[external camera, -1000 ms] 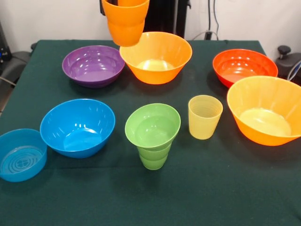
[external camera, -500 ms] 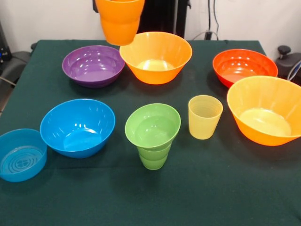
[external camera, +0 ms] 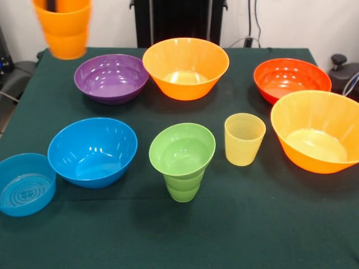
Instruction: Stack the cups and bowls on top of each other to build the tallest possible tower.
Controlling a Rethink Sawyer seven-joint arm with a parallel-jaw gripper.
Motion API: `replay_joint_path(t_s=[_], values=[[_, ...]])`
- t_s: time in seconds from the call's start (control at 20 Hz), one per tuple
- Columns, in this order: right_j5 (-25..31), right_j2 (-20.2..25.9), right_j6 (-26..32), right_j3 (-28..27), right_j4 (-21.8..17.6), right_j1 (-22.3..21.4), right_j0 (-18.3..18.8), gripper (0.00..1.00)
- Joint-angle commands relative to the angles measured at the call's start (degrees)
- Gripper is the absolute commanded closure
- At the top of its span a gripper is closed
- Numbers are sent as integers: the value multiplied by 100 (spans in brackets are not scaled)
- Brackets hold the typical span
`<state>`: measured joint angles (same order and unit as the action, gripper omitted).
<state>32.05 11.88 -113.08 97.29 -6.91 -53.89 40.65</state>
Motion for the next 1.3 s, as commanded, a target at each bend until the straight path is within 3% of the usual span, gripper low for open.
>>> replay_joint_path(t_s=[0.05, 0.75, 0.95, 1.3], values=[[638, 77, 846, -662, -702, 654, 412, 100], [1337, 123, 370, -2528, -844, 1791, 15, 100], [1311, 99, 295, -2857, -844, 2086, -90, 100], [1284, -6, 172, -3074, -777, 2234, -249, 100]])
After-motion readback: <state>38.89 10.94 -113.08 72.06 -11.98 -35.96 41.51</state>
